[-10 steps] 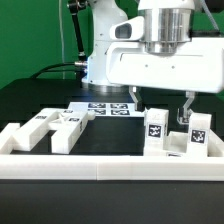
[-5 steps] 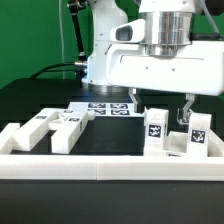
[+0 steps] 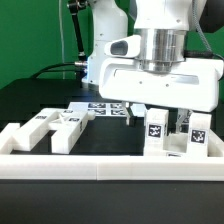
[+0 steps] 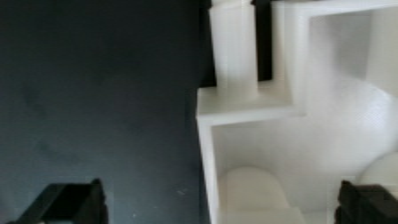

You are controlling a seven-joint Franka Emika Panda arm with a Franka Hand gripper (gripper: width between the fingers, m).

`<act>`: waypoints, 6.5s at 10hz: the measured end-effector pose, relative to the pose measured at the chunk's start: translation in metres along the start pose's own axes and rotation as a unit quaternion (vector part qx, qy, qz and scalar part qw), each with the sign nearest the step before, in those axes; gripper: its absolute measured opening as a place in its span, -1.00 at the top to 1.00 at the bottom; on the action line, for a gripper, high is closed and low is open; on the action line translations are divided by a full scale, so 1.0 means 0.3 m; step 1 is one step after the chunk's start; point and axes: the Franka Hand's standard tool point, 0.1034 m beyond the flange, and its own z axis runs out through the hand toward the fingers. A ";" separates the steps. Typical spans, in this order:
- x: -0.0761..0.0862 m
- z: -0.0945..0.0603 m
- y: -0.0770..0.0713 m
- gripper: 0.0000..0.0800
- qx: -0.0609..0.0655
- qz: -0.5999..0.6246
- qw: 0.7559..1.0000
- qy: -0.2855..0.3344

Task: Assemble chair

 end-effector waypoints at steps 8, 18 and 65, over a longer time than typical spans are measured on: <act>-0.029 0.061 0.000 -0.62 0.027 -0.016 0.999 0.028; -0.008 0.095 0.009 0.82 0.020 -0.014 0.999 0.021; -0.064 -0.051 0.344 -0.62 -0.012 0.054 0.791 -0.609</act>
Offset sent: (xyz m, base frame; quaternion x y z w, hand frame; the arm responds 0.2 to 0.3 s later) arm -0.0040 0.0255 -0.0163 0.0494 0.0402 -0.0272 0.9976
